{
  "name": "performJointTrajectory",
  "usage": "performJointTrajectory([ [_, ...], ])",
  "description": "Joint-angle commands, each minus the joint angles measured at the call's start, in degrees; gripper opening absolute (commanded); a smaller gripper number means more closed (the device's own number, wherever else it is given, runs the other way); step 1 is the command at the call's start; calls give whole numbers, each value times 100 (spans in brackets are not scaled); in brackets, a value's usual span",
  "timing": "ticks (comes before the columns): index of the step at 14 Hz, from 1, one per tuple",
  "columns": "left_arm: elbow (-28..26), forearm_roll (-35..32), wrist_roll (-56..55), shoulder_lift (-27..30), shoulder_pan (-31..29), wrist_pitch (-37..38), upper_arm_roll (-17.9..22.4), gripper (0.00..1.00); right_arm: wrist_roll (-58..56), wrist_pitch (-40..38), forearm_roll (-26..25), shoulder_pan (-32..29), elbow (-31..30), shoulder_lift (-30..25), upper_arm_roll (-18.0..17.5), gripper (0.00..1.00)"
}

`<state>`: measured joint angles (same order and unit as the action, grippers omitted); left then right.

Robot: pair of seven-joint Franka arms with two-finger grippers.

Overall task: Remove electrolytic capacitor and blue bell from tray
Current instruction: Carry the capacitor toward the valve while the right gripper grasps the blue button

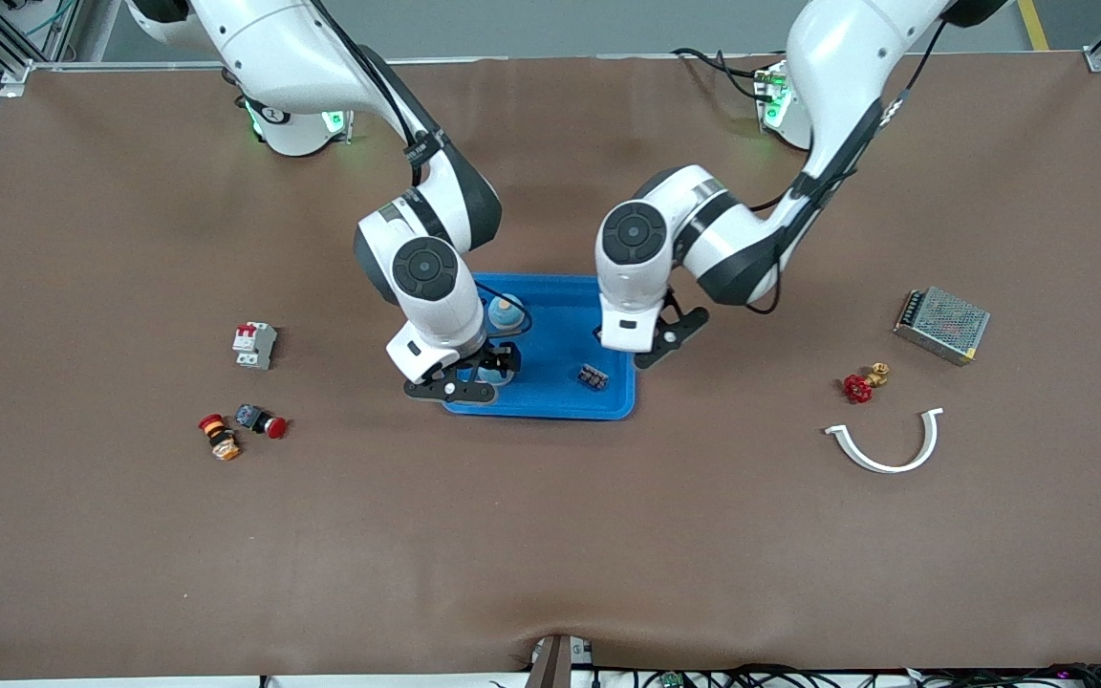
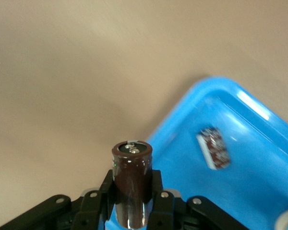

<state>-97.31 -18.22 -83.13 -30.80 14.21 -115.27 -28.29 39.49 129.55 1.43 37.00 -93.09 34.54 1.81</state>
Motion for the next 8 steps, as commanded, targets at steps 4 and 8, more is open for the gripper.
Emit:
performJointTrajectory([
  [4,-893,47,1693,793,-1120,505,-177,0,235,193,-2,308,-165,79,57,100],
  [8,-1316,-23,2502,873,-1709,505,-177,0,226,403,-2,317,-218,211,65,100],
])
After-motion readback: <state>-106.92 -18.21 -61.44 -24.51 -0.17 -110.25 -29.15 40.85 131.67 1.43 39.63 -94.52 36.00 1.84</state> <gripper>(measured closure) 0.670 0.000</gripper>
